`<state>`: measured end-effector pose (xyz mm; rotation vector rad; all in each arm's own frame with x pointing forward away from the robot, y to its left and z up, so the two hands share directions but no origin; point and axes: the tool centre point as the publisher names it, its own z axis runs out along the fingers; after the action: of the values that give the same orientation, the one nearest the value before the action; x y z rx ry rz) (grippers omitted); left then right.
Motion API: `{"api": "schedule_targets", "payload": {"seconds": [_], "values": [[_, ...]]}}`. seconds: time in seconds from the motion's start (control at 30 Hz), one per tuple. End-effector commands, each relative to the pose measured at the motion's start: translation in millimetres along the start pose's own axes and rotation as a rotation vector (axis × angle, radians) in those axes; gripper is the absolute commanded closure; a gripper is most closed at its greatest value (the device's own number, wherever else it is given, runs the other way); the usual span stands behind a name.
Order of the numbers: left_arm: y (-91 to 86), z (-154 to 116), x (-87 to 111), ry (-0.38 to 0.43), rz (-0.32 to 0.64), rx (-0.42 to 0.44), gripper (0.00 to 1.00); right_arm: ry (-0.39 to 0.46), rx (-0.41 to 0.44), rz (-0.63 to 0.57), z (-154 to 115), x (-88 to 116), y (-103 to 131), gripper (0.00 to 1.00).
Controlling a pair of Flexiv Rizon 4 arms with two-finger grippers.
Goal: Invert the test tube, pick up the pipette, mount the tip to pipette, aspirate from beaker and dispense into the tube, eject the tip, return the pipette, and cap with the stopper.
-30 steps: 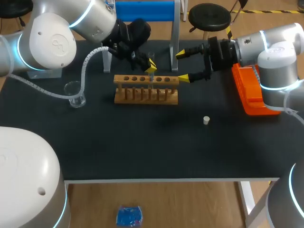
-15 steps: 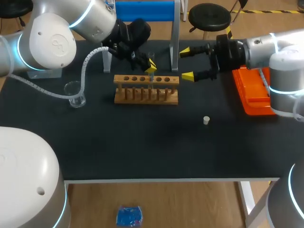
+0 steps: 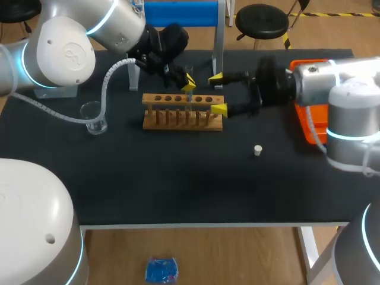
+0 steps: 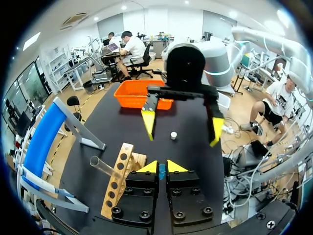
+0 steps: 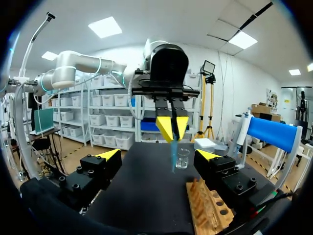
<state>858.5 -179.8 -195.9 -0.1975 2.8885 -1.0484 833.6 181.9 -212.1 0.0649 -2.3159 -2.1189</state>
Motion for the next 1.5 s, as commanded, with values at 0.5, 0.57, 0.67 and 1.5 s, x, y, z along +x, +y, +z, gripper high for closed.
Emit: {"api": "schedule_targets", "payload": {"seconds": [0.5,0.57,0.67,1.5], "values": [[-0.5,-0.6,-0.8,0.003,0.0,-0.004,1.0,0.0,-0.077,-0.02,43.1,-12.9,-18.8,0.0],[-0.5,-0.6,-0.8,0.003,0.0,-0.004,1.0,0.001,-0.088,-0.006,45.6,-18.3,-18.2,0.0],[-0.5,-0.6,-0.8,0.003,0.0,-0.004,1.0,0.0,-0.092,0.016,48.0,-24.0,-17.3,0.0],[-0.5,-0.6,-0.8,0.003,0.0,-0.004,1.0,0.022,-0.088,0.075,58.1,-29.5,-15.2,0.52]]}}
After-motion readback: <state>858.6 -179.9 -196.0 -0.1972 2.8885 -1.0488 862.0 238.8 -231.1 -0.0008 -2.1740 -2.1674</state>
